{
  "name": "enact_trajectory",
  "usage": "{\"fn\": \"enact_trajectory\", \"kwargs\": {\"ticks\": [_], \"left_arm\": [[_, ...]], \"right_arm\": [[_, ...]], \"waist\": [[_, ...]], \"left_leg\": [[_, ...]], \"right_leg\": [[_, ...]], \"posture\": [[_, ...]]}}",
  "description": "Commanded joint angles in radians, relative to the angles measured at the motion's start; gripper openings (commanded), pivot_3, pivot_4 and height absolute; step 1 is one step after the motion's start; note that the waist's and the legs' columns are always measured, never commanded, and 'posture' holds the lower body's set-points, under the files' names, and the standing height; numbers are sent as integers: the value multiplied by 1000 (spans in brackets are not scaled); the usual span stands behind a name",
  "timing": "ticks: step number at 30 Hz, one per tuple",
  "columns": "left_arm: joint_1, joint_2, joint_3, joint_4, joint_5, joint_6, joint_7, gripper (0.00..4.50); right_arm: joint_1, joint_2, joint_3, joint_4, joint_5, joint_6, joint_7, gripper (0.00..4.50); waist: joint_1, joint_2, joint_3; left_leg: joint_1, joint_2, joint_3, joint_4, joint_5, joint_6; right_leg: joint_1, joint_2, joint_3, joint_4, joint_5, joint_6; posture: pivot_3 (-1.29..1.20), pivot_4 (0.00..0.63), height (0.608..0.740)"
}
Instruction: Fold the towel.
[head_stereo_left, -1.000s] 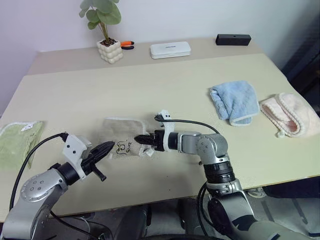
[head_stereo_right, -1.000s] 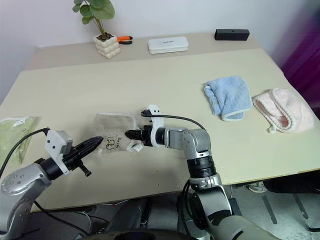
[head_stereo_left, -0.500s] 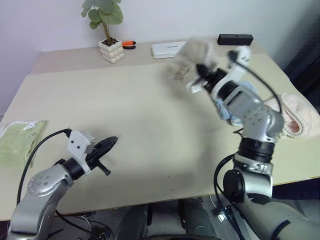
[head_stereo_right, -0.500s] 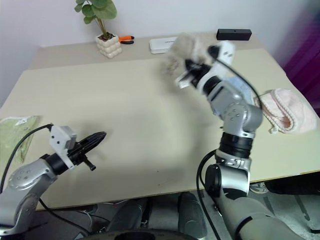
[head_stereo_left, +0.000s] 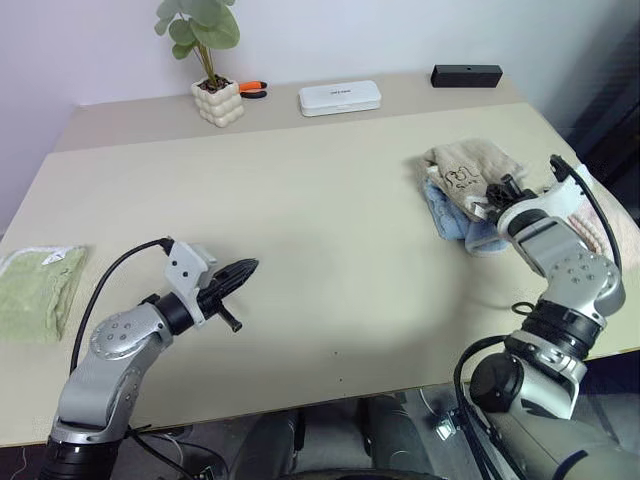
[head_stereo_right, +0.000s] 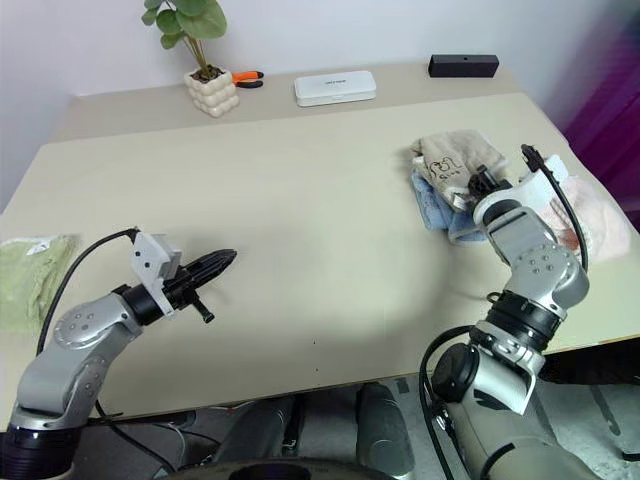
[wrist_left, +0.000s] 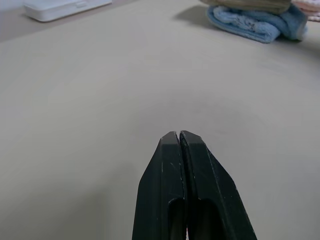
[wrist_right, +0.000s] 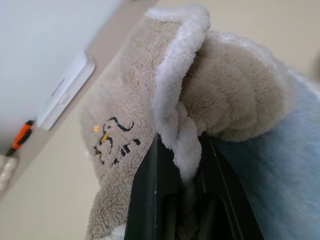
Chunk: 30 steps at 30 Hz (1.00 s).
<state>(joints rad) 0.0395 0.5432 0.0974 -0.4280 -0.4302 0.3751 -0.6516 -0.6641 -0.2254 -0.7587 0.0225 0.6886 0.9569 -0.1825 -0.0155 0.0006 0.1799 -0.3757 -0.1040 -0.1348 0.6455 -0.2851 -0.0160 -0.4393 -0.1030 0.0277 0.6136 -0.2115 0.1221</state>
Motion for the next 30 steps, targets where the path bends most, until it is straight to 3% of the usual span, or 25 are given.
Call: {"fn": "enact_trajectory", "kwargs": {"ticks": [1,2,5,9,11,17,19,22,26,30], "left_arm": [[-2,-4,-4,-5,3,-21,-9,0],[-5,-6,-8,-1,5,-21,-11,0],[-18,-11,-24,10,9,-22,-18,0],[-30,-15,-31,26,13,-28,-24,0],[-37,-11,-17,49,21,-43,-22,0],[-70,6,98,162,57,-117,35,0],[-66,19,127,184,77,-143,46,0],[-56,31,148,197,89,-163,48,0],[8,75,228,191,79,-174,28,0],[62,85,254,154,55,-157,15,0]], "right_arm": [[13,6,-11,-79,48,3,-39,15],[20,7,-16,-89,61,7,-46,15],[33,2,-25,-106,100,10,-65,1110],[44,-31,-7,-132,106,-14,-62,3080],[71,-104,50,-164,36,-59,-17,4077],[119,-347,270,-208,-140,-223,206,4077],[125,-411,363,-217,-162,-270,345,4077],[140,-452,447,-235,-179,-309,470,4077],[220,-511,683,-289,-213,-414,791,4077],[246,-531,761,-250,-257,-489,927,4077]], "waist": [[0,0,0],[1,0,0],[1,0,0],[2,0,0],[4,0,0],[-3,1,0],[-7,1,0],[-3,0,0],[2,-1,1],[8,-1,1]], "left_leg": [[0,0,0,0,0,0],[0,0,0,0,0,0],[0,0,0,0,0,0],[0,0,0,1,0,0],[0,0,0,1,0,0],[1,0,1,1,0,0],[2,2,2,0,0,0],[2,2,2,1,0,0],[1,2,1,1,-1,1],[1,1,1,2,-1,2]], "right_leg": [[0,0,0,0,0,0],[0,0,0,0,0,0],[0,0,0,0,0,0],[1,0,0,0,0,0],[1,0,0,0,0,0],[1,0,0,0,0,0],[2,2,0,-1,0,0],[2,2,0,-1,0,0],[2,1,-1,-2,0,0],[3,0,-1,-3,0,1]], "posture": [[0,150,740],[0,150,740],[0,150,740],[0,150,740],[0,150,740],[0,150,740],[0,150,740],[0,150,740],[0,150,740],[0,150,740]]}}
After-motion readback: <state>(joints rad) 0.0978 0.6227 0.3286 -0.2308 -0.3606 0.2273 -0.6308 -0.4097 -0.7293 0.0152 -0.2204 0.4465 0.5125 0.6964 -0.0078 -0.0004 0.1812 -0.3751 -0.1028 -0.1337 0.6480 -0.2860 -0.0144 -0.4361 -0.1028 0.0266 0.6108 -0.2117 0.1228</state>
